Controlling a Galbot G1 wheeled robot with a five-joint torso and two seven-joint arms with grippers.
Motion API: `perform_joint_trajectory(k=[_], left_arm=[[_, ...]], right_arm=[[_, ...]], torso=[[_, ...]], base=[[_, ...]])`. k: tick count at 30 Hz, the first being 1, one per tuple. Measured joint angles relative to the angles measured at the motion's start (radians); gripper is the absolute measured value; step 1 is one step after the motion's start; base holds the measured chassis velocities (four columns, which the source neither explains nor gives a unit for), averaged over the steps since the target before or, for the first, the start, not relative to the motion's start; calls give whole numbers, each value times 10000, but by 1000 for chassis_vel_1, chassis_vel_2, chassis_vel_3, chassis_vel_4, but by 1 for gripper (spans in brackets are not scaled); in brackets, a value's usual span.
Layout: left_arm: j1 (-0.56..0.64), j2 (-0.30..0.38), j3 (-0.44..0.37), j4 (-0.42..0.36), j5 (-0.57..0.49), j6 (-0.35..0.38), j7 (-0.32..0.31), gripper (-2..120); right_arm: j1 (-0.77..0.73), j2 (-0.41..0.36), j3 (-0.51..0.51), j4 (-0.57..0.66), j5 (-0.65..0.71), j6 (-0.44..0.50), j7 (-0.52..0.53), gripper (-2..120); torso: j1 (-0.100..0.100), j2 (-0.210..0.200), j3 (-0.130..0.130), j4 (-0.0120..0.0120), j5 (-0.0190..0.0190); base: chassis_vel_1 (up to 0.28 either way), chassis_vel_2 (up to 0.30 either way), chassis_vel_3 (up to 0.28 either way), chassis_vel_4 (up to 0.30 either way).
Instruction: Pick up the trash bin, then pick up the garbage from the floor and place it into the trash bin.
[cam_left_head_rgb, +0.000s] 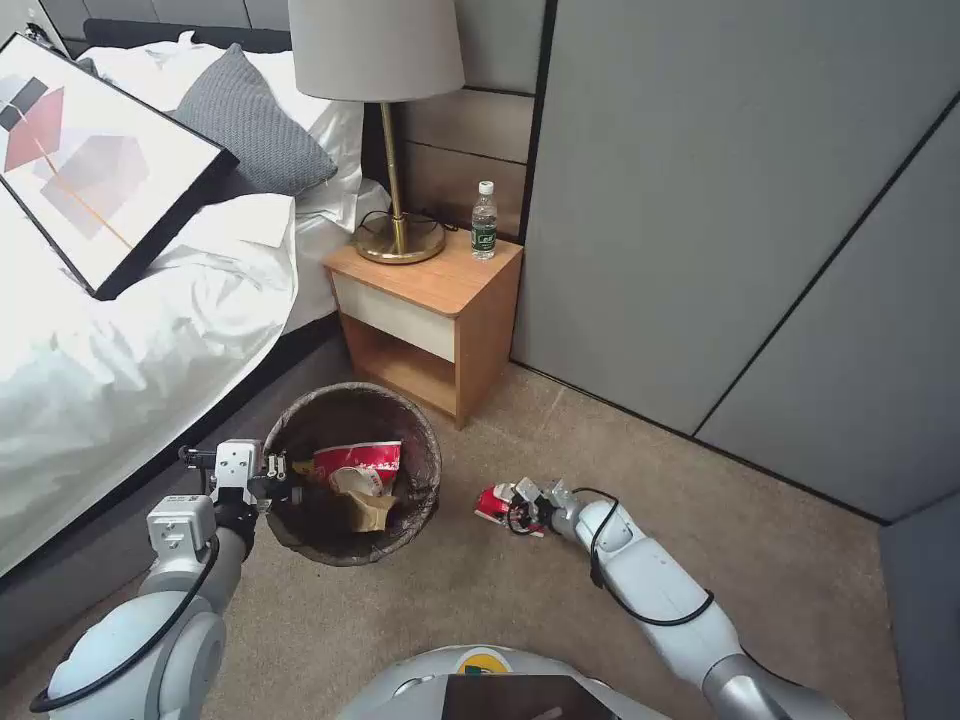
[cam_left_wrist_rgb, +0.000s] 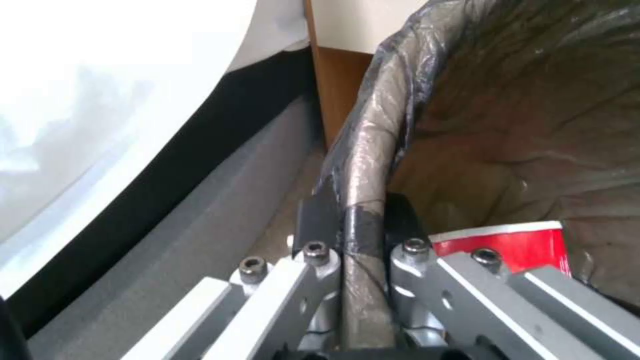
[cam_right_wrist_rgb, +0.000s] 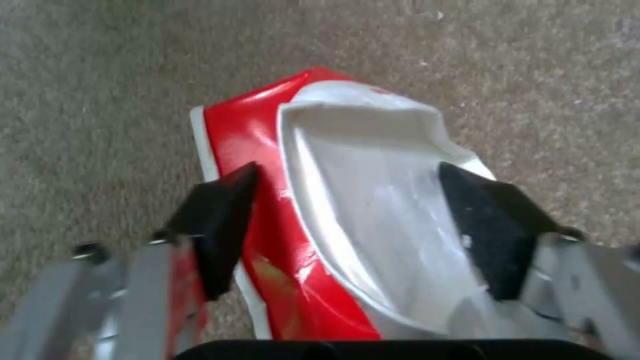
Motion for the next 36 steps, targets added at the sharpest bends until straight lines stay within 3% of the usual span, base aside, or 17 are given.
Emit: perform_joint_trajectory(k=[15,18,24,29,36], left_arm=[[-51,61,38,24,-11,-13,0,3],[-51,63,40,25,-11,-17,0,3],[-35,68,35,17,-12,-17,0,3],[-64,70,36,14,-24,-6,-2,3],[-107,77,47,7,-67,1,-2,3]], right_arm=[[-143,-86,139,187,16,-50,0,9],[-171,-88,168,193,29,-39,57,3],[-288,-53,301,372,69,-7,488,0],[-570,-404,684,1429,391,5,690,0],[-1291,-1924,1300,3934,1869,-549,1107,0]], torso=[[0,0,0,3,2],[0,0,0,3,3],[0,0,1,3,5],[0,0,1,0,4],[0,0,1,-2,2]], base=[[0,0,0,0],[0,0,0,0],[0,0,0,0],[0,0,0,0],[0,0,0,0]])
